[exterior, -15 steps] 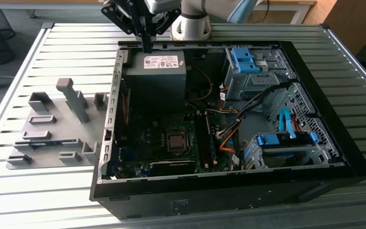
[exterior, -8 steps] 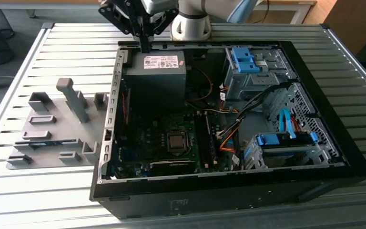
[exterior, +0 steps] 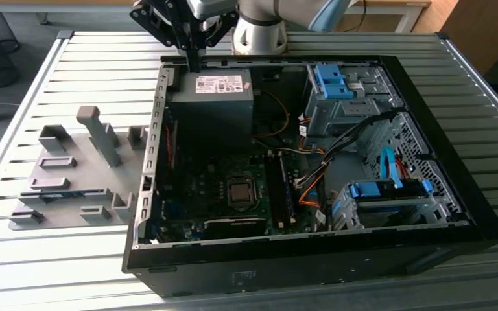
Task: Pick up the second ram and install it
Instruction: 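Reach for the second ram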
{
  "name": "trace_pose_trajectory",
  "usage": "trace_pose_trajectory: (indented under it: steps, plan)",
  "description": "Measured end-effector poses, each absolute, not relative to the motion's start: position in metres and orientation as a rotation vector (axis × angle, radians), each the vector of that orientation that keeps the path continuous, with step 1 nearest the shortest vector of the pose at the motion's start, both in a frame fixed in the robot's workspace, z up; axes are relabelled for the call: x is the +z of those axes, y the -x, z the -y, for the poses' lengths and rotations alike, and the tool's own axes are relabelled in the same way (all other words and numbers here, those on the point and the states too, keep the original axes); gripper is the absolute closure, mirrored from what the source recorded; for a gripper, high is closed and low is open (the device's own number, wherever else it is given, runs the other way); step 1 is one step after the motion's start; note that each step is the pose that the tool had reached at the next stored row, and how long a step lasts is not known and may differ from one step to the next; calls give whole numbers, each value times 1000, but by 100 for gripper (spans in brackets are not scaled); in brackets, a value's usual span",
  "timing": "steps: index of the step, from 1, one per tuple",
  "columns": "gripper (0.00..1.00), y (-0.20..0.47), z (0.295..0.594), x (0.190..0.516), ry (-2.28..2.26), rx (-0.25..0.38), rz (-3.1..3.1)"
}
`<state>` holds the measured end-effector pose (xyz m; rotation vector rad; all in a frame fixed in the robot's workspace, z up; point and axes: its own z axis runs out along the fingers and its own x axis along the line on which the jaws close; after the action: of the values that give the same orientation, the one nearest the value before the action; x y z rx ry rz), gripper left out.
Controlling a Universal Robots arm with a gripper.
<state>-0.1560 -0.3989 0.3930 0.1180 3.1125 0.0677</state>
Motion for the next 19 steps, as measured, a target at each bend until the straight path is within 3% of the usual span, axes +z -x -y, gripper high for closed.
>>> trace_pose_trajectory:
  steps: [19]
  plan:
    - [90, 168, 399, 393, -118, 68, -3112]
